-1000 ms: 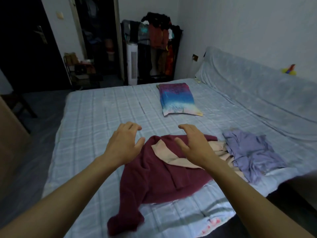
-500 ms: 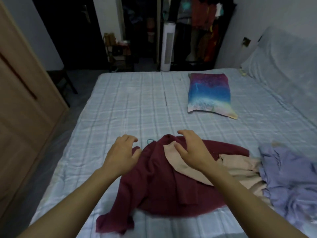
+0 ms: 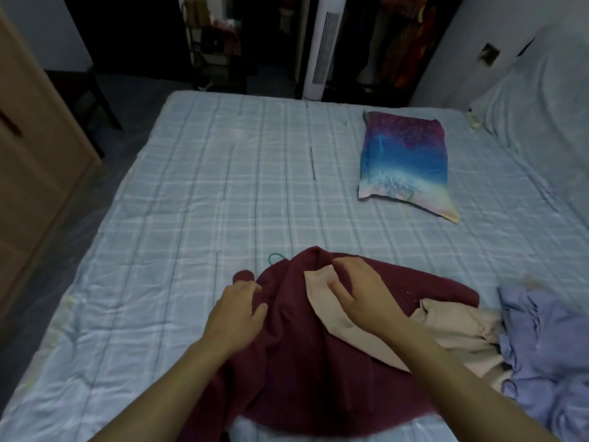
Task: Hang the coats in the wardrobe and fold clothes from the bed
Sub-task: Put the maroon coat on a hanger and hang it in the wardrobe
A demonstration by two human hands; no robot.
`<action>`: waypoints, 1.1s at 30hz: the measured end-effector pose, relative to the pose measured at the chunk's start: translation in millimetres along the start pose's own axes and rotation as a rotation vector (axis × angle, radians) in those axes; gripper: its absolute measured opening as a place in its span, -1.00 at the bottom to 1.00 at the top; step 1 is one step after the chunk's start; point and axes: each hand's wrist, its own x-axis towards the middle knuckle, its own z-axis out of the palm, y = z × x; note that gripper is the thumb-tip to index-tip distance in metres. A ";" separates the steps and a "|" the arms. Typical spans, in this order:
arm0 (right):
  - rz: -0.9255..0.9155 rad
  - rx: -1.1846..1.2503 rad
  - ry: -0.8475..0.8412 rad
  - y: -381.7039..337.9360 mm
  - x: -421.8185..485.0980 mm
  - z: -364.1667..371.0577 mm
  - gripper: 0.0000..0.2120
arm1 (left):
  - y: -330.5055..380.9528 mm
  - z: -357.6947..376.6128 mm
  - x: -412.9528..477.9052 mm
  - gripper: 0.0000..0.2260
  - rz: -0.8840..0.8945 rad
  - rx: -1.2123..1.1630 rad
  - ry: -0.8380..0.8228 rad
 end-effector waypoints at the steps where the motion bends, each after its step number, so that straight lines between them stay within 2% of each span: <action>1: 0.003 0.020 -0.015 2.1 9.4 6.2 -0.55 | -4.9 6.6 4.0 -0.75 -0.001 0.009 -0.013; 5: 0.009 0.065 -0.075 15.8 54.3 34.6 -0.53 | -23.8 23.9 41.6 -0.74 -0.009 0.041 -0.033; 11: -0.018 0.046 -0.158 49.7 135.5 91.3 -0.58 | -56.1 65.9 115.5 -0.83 -0.025 0.033 -0.027; 20: -0.043 -0.030 -0.285 119.1 209.9 170.4 -0.61 | -99.3 154.6 193.1 -0.66 -0.113 -0.009 -0.164; 26: -0.145 -0.111 -0.390 149.1 244.5 217.3 -0.60 | -126.7 188.5 222.3 -0.42 -0.149 0.166 -0.354; 29: -0.216 -0.276 -0.481 158.7 249.9 234.3 -0.55 | -130.2 199.2 219.8 -0.34 -0.146 0.278 -0.423; 33: -0.235 -0.516 -0.503 164.9 239.7 238.2 -0.55 | -126.4 200.6 209.3 -0.39 -0.189 0.334 -0.422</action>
